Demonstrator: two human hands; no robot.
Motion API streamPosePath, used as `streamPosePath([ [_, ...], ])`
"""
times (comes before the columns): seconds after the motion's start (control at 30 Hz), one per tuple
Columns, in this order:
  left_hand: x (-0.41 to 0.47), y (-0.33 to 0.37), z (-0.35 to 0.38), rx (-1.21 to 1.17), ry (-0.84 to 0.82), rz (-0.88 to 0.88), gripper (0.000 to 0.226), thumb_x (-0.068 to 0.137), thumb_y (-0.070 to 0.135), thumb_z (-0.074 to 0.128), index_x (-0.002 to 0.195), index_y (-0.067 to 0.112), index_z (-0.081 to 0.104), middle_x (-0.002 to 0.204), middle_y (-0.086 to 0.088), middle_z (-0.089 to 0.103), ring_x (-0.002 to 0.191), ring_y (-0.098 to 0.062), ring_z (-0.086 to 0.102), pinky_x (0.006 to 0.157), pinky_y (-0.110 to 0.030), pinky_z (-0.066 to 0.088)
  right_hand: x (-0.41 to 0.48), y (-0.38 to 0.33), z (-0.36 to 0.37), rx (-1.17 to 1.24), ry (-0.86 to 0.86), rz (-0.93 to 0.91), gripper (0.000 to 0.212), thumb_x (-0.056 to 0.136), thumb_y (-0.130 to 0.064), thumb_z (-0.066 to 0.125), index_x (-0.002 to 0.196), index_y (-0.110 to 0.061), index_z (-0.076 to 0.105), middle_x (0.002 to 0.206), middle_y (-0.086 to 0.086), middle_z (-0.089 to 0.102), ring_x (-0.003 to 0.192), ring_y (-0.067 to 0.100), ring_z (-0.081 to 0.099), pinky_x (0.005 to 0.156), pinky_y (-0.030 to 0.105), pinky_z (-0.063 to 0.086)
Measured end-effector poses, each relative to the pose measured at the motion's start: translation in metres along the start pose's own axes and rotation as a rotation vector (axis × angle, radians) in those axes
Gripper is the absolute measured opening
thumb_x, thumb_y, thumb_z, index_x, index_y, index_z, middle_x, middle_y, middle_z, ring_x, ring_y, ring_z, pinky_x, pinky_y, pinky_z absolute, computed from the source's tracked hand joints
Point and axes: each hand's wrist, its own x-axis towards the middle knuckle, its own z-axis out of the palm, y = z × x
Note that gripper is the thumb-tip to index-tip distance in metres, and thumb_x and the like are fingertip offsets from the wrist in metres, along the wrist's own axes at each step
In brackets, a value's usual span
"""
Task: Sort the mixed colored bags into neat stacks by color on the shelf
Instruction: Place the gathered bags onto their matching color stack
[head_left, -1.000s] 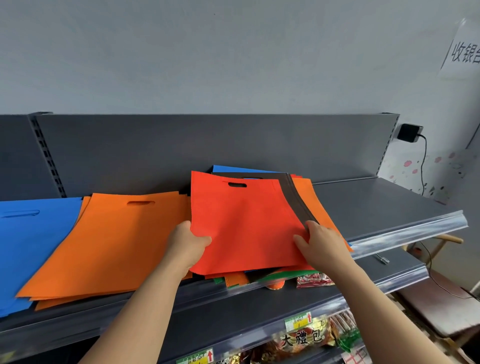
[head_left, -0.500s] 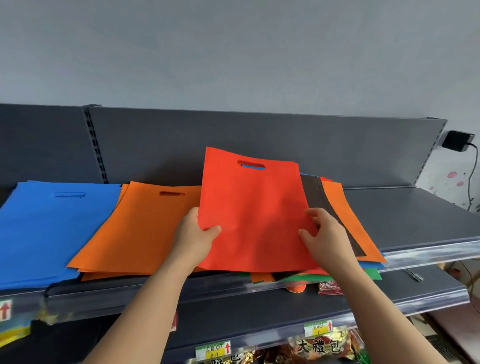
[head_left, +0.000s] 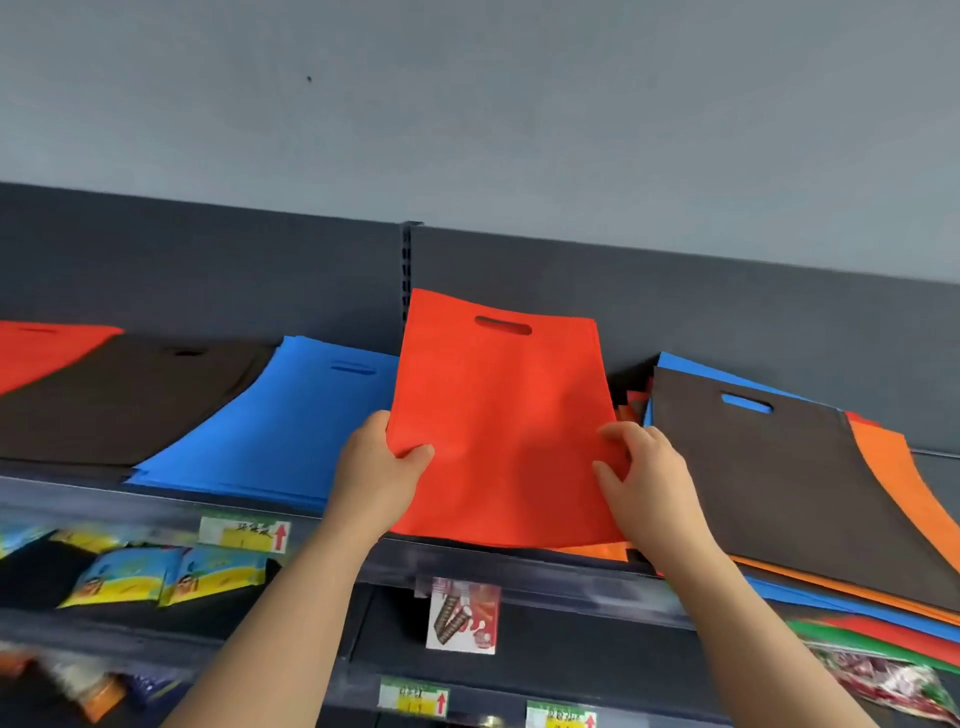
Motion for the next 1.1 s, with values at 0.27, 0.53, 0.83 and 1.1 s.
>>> streamPosePath([
  [0.27, 0.018, -0.051, -0.134, 0.114, 0.083, -0.084, 0.012, 0.083, 0.008, 0.056, 0.093, 0.016, 0.057, 0.082, 0.001, 0.061, 0.068, -0.011, 0.057, 0.052, -0.024, 0.036, -0.001, -0.124, 0.083, 0.039, -0.085, -0.128, 0.036, 0.085, -0.011, 0.06, 0.12, -0.017, 0.058, 0.116, 0.004, 0.056, 0.101, 0.025, 0.056, 0.09, 0.035, 0.043],
  [0.53, 0.037, -0.116, -0.282, 0.172, 0.166, -0.076, 0.015, 0.087, 0.009, 0.059, 0.095, 0.02, 0.055, 0.084, 0.005, 0.062, 0.073, -0.01, 0.058, 0.056, -0.02, 0.039, -0.02, -0.253, 0.167, 0.155, -0.14, -0.18, 0.034, 0.087, -0.008, 0.058, 0.121, -0.015, 0.059, 0.116, 0.005, 0.055, 0.096, 0.022, 0.057, 0.083, 0.029, 0.044],
  [0.83, 0.061, -0.181, -0.392, 0.175, 0.224, -0.144, 0.014, 0.091, 0.016, 0.059, 0.102, 0.024, 0.054, 0.095, 0.006, 0.062, 0.085, -0.014, 0.061, 0.069, -0.033, 0.049, -0.026, -0.36, 0.247, 0.228, -0.179, -0.233, 0.032, 0.086, -0.006, 0.057, 0.116, -0.016, 0.061, 0.112, 0.004, 0.056, 0.094, 0.023, 0.059, 0.082, 0.03, 0.045],
  [1.1, 0.115, -0.225, -0.458, 0.216, 0.298, -0.157, 0.016, 0.091, 0.015, 0.06, 0.104, 0.025, 0.056, 0.096, 0.006, 0.064, 0.087, -0.014, 0.062, 0.072, -0.034, 0.05, 0.001, -0.43, 0.317, 0.271, -0.217, -0.285, 0.031, 0.087, -0.009, 0.058, 0.116, -0.019, 0.061, 0.115, -0.001, 0.055, 0.096, 0.02, 0.058, 0.082, 0.026, 0.043],
])
